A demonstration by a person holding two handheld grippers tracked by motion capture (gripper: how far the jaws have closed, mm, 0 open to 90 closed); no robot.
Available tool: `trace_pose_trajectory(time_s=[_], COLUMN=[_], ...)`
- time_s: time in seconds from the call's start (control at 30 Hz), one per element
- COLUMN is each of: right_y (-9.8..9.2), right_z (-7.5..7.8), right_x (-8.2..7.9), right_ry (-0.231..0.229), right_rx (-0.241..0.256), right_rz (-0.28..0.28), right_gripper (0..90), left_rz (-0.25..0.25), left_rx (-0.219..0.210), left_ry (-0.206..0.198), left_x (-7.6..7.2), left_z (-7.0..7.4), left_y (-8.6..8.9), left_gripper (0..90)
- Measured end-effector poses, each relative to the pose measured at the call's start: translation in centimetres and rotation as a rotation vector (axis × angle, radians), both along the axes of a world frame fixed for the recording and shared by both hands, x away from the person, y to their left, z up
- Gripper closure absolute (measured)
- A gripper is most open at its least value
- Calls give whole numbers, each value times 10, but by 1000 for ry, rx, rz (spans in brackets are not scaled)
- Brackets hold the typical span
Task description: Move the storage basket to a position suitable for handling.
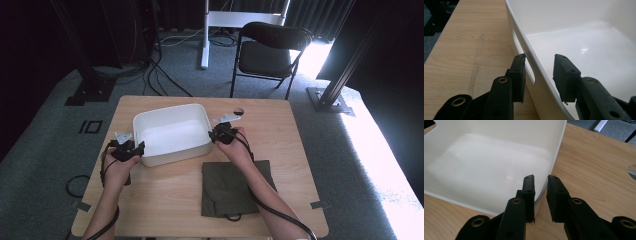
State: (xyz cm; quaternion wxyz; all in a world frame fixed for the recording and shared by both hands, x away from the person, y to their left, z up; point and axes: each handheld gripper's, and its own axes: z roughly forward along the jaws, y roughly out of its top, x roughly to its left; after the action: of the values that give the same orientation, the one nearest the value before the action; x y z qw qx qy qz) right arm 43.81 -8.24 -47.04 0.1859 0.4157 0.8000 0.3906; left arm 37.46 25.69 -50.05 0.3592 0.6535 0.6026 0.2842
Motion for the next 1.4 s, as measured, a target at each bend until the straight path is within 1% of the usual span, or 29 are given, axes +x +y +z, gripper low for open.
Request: trace_pose_trajectory(time_s=[0.13,0.17,0.2,0.27,0.37,0.4,0.53,0.57,0.7,0.8,0.93,1.0,1.1,1.2,1.27,1.3,1.33,1.37,1.4], right_y=[-3,-5,-8,-10,-12,-14,-15,-16,-17,-19,-20,-21,-22,-23,-24,-24,-24,-24,-25], right_z=[0,0,0,-1,-1,-2,-2,-2,-2,-3,-2,-1,-1,-1,-1,0,1,1,3], right_x=[-3,-4,-8,-11,-13,-15,-17,-18,-24,-28,-32,-35,-37,-37,-36,-34,-32,-32,-29], right_ry=[3,4,-1,-6,-8,-10,-8,-3,-9,-4,-7,-10,-12,-8,-3,1,-3,-3,-11], right_rx=[5,7,9,8,14,24,34,37,36,49,44,44,44,54,59,51,55,55,67], right_rz=[1,-1,-10,-14,-18,-20,-21,-22,-32,-35,-31,-30,-28,-27,-22,-17,-22,-22,-35], right_gripper=[764,764,762,761,759,758,756,756,750,746,753,758,757,759,750,716,692,692,672], left_rz=[-5,-8,-10,-13,-12,-14,-15,-9,-6,-6,-2,-4,-15,-26,-50,-61,-73,-73,-70], left_rx=[-1,-11,-8,2,1,7,17,28,36,39,50,62,73,45,16,12,1,1,-21], left_ry=[3,-5,-6,-10,-13,-15,-20,-24,-26,-28,-36,-38,-27,-12,-1,-4,-6,-6,-17], left_x=[3,5,5,7,10,11,14,16,23,27,31,34,38,39,38,38,37,37,36], left_z=[-1,-2,-2,-2,-2,-2,-1,-1,-1,-1,-1,0,1,1,2,2,3,3,5], left_y=[-3,-4,-5,-7,-8,-8,-8,-9,-9,-9,-9,-9,-10,-8,-6,-5,-3,-3,0], left_gripper=[641,641,653,662,671,670,669,669,670,670,670,669,670,663,621,618,601,578,578])
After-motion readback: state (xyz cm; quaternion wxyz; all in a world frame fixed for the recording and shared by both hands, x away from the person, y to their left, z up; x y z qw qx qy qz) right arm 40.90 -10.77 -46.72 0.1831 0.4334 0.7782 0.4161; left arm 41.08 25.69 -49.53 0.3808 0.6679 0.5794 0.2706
